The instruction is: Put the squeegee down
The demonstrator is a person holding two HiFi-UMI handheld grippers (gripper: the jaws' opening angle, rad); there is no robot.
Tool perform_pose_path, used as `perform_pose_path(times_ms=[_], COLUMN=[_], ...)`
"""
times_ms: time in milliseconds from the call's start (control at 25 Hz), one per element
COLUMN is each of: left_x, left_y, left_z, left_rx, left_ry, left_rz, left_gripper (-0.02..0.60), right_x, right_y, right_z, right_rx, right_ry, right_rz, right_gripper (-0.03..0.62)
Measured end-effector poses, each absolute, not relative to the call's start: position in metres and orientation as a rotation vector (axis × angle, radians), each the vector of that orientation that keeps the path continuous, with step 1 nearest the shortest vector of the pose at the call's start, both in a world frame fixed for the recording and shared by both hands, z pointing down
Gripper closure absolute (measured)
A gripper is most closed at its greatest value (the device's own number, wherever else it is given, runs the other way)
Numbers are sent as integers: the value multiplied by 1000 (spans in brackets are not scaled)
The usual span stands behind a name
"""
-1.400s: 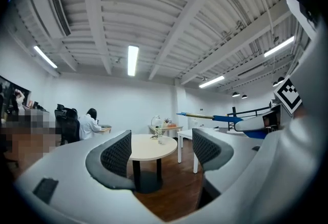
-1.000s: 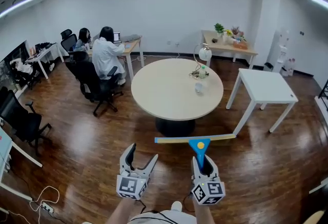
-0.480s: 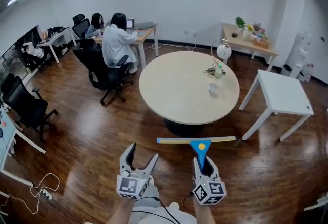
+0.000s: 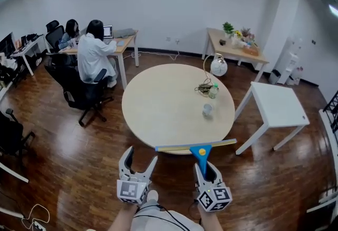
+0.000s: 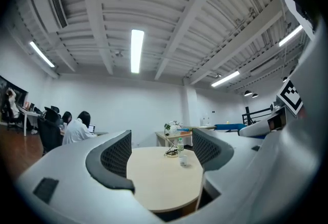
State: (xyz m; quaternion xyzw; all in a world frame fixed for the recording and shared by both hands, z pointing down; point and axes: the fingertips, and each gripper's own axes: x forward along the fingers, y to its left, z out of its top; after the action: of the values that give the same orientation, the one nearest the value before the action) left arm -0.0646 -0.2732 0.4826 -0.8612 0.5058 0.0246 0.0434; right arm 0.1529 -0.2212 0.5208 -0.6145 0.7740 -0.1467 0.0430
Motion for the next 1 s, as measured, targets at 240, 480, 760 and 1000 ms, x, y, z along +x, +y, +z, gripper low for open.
perform_pose_path(times_ms=[240,480,760,1000], left_x=[-82,-102,-91,-54], left_y=[-365,-425,-492,-554], left_z=[473,499,504,491], left_rx=[-2707,-2770,-2724,-2680], left_ry=[1510,1580,1604,1597], left_rz=[152,116,45,-61], left_gripper=[218,218,218,218], right_x=[139,129,143,164], right_y=[-299,-346,-422,-511], right_z=[511,532,542,524], right_rx=[-1966,-2010,-1957,-1858], right_ry=[2321,2324,2330,2421], right_rz=[-402,-504,-554,-500], right_gripper=[437,436,436,436])
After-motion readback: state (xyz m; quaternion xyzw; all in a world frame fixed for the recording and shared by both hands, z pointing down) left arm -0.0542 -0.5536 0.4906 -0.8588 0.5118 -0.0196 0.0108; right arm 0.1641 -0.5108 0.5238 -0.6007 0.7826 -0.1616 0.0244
